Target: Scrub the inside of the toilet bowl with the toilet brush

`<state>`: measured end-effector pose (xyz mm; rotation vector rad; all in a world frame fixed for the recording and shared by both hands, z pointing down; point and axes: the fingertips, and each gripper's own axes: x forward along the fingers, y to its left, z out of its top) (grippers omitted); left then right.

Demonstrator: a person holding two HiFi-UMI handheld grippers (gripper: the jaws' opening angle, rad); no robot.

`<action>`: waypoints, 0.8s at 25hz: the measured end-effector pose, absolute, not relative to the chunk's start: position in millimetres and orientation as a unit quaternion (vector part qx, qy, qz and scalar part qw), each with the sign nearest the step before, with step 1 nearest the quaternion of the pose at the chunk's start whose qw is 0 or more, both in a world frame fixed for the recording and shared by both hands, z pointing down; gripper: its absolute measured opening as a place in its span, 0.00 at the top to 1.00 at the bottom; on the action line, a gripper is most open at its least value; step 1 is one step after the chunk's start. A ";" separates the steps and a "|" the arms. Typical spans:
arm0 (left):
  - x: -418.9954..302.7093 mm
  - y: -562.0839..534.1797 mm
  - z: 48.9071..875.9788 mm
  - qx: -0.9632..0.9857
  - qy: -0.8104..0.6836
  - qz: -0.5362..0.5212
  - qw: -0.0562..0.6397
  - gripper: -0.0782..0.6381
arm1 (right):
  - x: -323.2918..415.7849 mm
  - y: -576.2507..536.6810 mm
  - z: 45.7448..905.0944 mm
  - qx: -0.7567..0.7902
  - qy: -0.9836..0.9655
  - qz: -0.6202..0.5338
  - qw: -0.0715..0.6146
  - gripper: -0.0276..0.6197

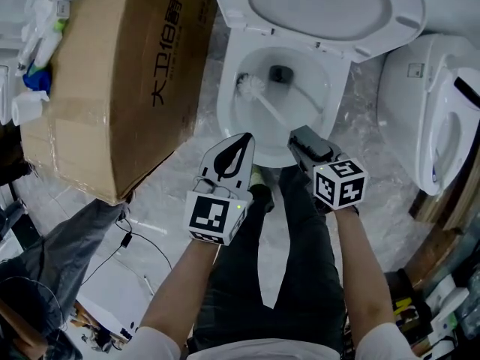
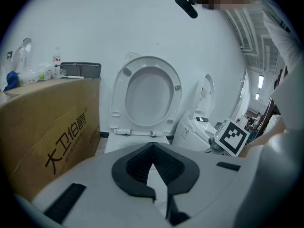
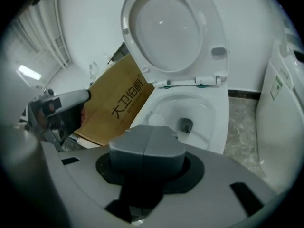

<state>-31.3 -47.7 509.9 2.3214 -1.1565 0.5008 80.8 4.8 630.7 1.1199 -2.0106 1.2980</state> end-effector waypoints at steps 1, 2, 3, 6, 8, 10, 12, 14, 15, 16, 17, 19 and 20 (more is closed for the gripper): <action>-30.9 -46.9 509.5 0.852 -0.424 0.183 0.246 0.88 | 79.9 9.7 630.6 0.404 -0.745 0.456 0.272 0.71; -30.2 -46.1 509.0 0.853 -0.423 0.182 0.245 0.88 | 79.4 14.7 631.1 0.397 -0.751 0.434 0.299 0.71; -29.5 -45.2 508.5 0.854 -0.423 0.181 0.244 0.88 | 79.2 19.6 632.0 0.390 -0.757 0.412 0.325 0.71; -28.3 -42.8 506.3 0.854 -0.423 0.179 0.244 0.88 | 80.2 29.3 630.2 0.376 -0.768 0.357 0.377 0.71; -29.0 -42.5 504.5 0.854 -0.423 0.179 0.244 0.88 | 84.0 31.1 620.8 0.368 -0.772 0.323 0.407 0.71; -31.5 -42.2 503.0 0.854 -0.424 0.178 0.245 0.88 | 86.5 35.4 609.1 0.341 -0.776 0.262 0.462 0.71; -33.7 -41.4 501.7 0.853 -0.426 0.175 0.247 0.88 | 86.9 44.8 602.6 0.296 -0.780 0.187 0.519 0.71; -33.4 -40.4 500.5 0.853 -0.425 0.173 0.248 0.88 | 86.1 53.7 600.4 0.252 -0.782 0.117 0.558 0.71; -32.5 -39.8 500.5 0.854 -0.424 0.173 0.247 0.88 | 85.6 56.1 601.2 0.236 -0.781 0.086 0.572 0.71; -31.7 -38.9 501.1 0.855 -0.422 0.173 0.247 0.88 | 84.9 57.4 603.1 0.222 -0.779 0.059 0.583 0.71; -31.2 -37.9 502.3 0.856 -0.420 0.173 0.247 0.88 | 83.6 57.9 606.0 0.211 -0.778 0.038 0.590 0.71; -32.1 -35.9 505.8 0.857 -0.418 0.174 0.248 0.88 | 78.6 58.7 613.1 0.190 -0.778 0.008 0.598 0.71; -33.7 -35.3 507.9 0.856 -0.418 0.175 0.248 0.88 | 75.3 59.0 616.9 0.181 -0.780 -0.002 0.600 0.71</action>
